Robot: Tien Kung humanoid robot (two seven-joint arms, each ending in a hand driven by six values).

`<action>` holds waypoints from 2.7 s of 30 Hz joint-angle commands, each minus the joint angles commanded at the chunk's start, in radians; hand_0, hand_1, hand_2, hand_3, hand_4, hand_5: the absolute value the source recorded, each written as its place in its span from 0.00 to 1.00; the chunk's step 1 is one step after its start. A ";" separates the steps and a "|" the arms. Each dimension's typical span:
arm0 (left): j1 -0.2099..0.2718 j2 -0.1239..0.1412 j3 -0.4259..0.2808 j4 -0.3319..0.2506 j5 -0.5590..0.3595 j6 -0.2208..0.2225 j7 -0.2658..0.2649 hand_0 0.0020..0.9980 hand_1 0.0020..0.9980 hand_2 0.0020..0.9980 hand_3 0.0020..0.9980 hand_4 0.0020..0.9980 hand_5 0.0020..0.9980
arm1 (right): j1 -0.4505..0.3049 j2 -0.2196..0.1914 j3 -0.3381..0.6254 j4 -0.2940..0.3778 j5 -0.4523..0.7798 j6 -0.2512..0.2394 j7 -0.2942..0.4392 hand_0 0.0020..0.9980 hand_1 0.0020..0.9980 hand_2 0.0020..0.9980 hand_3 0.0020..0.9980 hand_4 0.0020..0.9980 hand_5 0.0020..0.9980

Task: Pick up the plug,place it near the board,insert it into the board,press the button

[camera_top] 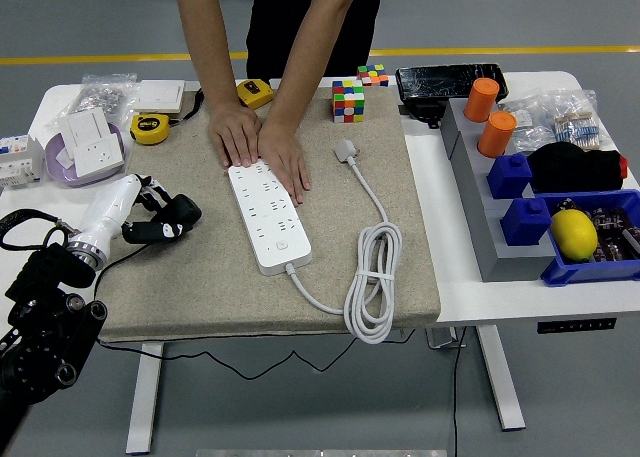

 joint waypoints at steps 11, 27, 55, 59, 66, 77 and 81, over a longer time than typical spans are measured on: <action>-0.008 0.042 0.058 -0.072 -0.115 -0.028 0.004 0.53 0.41 0.37 0.44 0.67 0.16 | 0.001 -0.001 0.000 0.000 0.003 -0.001 -0.001 0.98 0.93 0.87 0.85 1.00 1.00; -0.144 0.218 0.447 -0.132 -0.294 -0.013 -0.037 0.51 0.41 0.36 0.43 0.62 0.14 | 0.003 -0.008 -0.003 0.000 0.000 -0.002 -0.004 0.98 0.93 0.87 0.85 1.00 1.00; -0.289 0.201 0.632 0.028 -0.235 0.045 -0.076 0.51 0.42 0.36 0.42 0.60 0.13 | 0.014 -0.012 -0.010 0.000 0.006 -0.004 -0.005 0.98 0.93 0.86 0.85 1.00 1.00; -0.296 0.199 0.642 0.038 -0.230 0.048 -0.078 0.51 0.42 0.36 0.42 0.60 0.13 | 0.015 -0.014 -0.011 0.000 0.009 -0.004 -0.005 0.98 0.93 0.86 0.85 1.00 1.00; -0.306 0.201 0.655 0.053 -0.217 0.054 -0.080 0.51 0.42 0.36 0.42 0.60 0.12 | 0.016 -0.012 -0.011 0.000 0.010 -0.004 -0.005 0.98 0.93 0.86 0.85 1.00 1.00; -0.314 0.208 0.672 0.063 -0.210 0.058 -0.080 0.52 0.42 0.36 0.42 0.60 0.12 | 0.018 -0.013 -0.013 0.000 0.015 -0.004 -0.005 0.98 0.93 0.86 0.85 1.00 1.00; -0.317 0.211 0.677 0.064 -0.211 0.059 -0.080 0.52 0.42 0.36 0.42 0.60 0.12 | 0.020 -0.013 -0.013 0.000 0.016 -0.004 -0.004 0.98 0.93 0.86 0.85 1.00 1.00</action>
